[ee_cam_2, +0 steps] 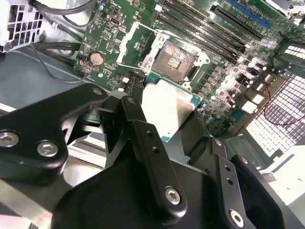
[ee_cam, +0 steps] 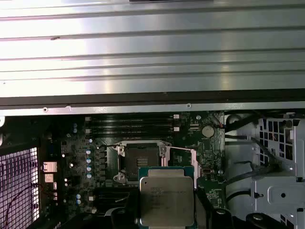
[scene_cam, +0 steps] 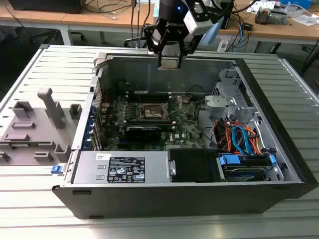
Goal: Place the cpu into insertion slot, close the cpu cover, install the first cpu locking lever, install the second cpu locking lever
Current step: 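Place the cpu into insertion slot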
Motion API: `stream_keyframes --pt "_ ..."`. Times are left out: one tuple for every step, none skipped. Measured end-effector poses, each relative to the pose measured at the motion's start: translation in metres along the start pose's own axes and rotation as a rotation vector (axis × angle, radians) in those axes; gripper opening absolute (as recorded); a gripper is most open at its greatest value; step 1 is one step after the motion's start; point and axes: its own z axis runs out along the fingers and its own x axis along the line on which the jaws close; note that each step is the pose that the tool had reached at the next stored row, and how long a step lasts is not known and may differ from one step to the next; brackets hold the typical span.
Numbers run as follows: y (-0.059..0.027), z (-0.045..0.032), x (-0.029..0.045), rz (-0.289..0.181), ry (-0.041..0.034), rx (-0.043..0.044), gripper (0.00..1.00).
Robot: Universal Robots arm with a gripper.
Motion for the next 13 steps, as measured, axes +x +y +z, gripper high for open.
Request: stream_keyframes --pt "0.0000 0.0000 0.0000 0.000 0.0000 0.0003 0.55" --pt "0.0000 0.0005 0.0000 0.000 0.0000 0.0003 0.55" --pt "0.0001 0.0015 0.0000 0.000 0.0000 0.0004 0.55" --pt "0.0001 0.0016 0.0000 0.000 0.0000 0.0003 0.55" --pt "0.0001 0.0016 0.0000 0.000 0.0000 0.0004 0.55" --pt "0.0001 0.0017 0.0000 0.000 0.0000 0.0004 0.55" --pt "0.0001 0.0019 0.0000 0.000 0.0000 0.0003 0.55" --pt "0.0001 0.0021 0.0000 0.000 0.0000 0.0003 0.55" --pt "0.0001 0.0022 0.0000 0.000 0.0000 0.0003 0.55" --pt "0.0001 0.0023 0.0000 0.000 0.0000 0.0004 0.55" --pt "0.0001 0.0025 0.0000 0.000 0.0000 0.0003 0.55" --pt "0.0001 0.0026 0.0000 0.000 0.0000 0.0004 0.55" --pt "0.0001 0.0028 0.0000 0.000 0.0000 0.0004 0.55"
